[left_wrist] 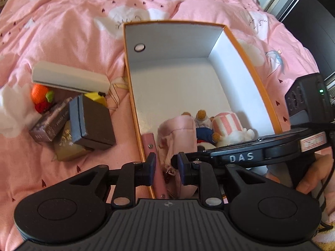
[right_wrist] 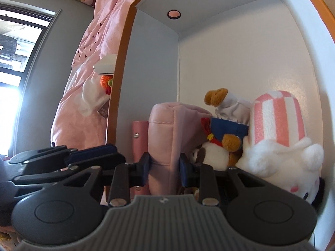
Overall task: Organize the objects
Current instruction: 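Carry the pink tube and pink pouch into the orange box and lower them, then open both grippers to release the pink items and withdraw from the box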
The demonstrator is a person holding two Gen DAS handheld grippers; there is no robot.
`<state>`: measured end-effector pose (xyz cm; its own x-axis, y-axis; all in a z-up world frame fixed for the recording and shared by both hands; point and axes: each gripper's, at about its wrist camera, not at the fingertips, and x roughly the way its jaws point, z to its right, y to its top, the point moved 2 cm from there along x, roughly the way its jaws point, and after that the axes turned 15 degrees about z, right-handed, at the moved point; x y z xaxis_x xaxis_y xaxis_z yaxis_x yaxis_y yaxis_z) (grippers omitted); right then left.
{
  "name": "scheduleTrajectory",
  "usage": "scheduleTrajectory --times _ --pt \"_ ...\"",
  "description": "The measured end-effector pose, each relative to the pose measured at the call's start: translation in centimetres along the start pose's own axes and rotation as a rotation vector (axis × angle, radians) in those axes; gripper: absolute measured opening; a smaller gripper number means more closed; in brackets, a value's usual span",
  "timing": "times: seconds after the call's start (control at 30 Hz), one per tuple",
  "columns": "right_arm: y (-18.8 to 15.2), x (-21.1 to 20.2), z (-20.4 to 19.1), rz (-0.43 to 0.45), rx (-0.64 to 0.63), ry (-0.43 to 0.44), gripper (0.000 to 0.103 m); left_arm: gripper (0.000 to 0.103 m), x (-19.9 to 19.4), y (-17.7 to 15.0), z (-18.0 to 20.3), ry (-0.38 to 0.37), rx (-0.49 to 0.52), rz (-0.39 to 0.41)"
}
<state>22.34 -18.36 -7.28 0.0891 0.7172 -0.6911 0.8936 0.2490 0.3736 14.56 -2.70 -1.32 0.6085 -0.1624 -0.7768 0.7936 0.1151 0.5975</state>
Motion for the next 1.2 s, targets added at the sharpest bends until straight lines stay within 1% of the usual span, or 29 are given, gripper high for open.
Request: scheduleTrajectory --times 0.07,0.2,0.23,0.3,0.4,0.47,0.5,0.53,0.57,0.77,0.83,0.97,1.03,1.07,1.1,1.13,1.2 --pt "-0.1 -0.1 -0.4 0.009 -0.02 -0.008 0.033 0.026 -0.8 0.3 -0.2 -0.012 0.007 0.032" --pt "-0.4 -0.4 -1.5 0.037 -0.092 -0.056 0.039 0.026 -2.0 1.0 -1.3 -0.037 -0.027 0.087" --pt "-0.5 -0.6 -1.9 0.047 -0.118 -0.073 0.042 0.026 -2.2 1.0 -1.6 -0.037 -0.035 0.098" --pt "-0.6 -1.0 -2.7 0.069 -0.167 -0.108 0.045 0.026 -2.5 1.1 -2.3 -0.032 -0.053 0.113" --pt "-0.6 -1.8 -3.8 0.097 -0.226 -0.136 0.045 0.026 -2.7 1.0 -3.4 -0.026 -0.079 0.123" --pt "-0.7 -2.1 -4.4 0.111 -0.25 -0.144 0.045 0.026 -2.8 0.8 -4.3 -0.024 -0.102 0.125" --pt "-0.8 -2.1 -4.8 0.117 -0.271 -0.155 0.039 0.026 -2.9 0.8 -4.7 -0.022 -0.114 0.127" --pt "-0.9 -1.8 -5.3 0.124 -0.294 -0.174 0.027 0.026 -3.0 0.6 -5.1 -0.02 -0.125 0.13" --pt "-1.0 -1.7 -5.5 0.128 -0.312 -0.193 0.025 0.026 -3.0 0.6 -5.5 -0.018 -0.133 0.132" --pt "-1.3 0.3 -6.4 0.115 -0.354 -0.25 0.022 0.026 -3.5 0.0 -7.9 -0.007 -0.177 0.142" --pt "-1.6 1.1 -6.2 0.104 -0.36 -0.276 0.018 0.026 -3.6 -0.3 -8.7 0.0 -0.191 0.145" --pt "-1.8 1.3 -6.5 0.114 -0.371 -0.293 0.018 0.026 -4.1 -0.5 -10.1 0.005 -0.201 0.152" --pt "-1.8 0.7 -7.0 0.135 -0.385 -0.311 0.022 0.026 -4.5 -0.7 -10.7 0.006 -0.198 0.163" --pt "-1.8 0.3 -7.4 0.152 -0.395 -0.321 0.022 0.026 -4.7 -0.8 -10.9 0.004 -0.195 0.17" --pt "-1.8 -0.2 -7.9 0.171 -0.407 -0.325 0.024 0.026 -5.0 -0.9 -11.2 0.002 -0.19 0.179" --pt "-1.8 -0.6 -8.4 0.188 -0.417 -0.326 0.028 0.026 -5.3 -1.0 -11.5 0.002 -0.185 0.189" --pt "-1.8 -1.4 -9.6 0.227 -0.44 -0.316 0.03 0.027 -5.7 -1.1 -12.0 0.011 -0.175 0.208"
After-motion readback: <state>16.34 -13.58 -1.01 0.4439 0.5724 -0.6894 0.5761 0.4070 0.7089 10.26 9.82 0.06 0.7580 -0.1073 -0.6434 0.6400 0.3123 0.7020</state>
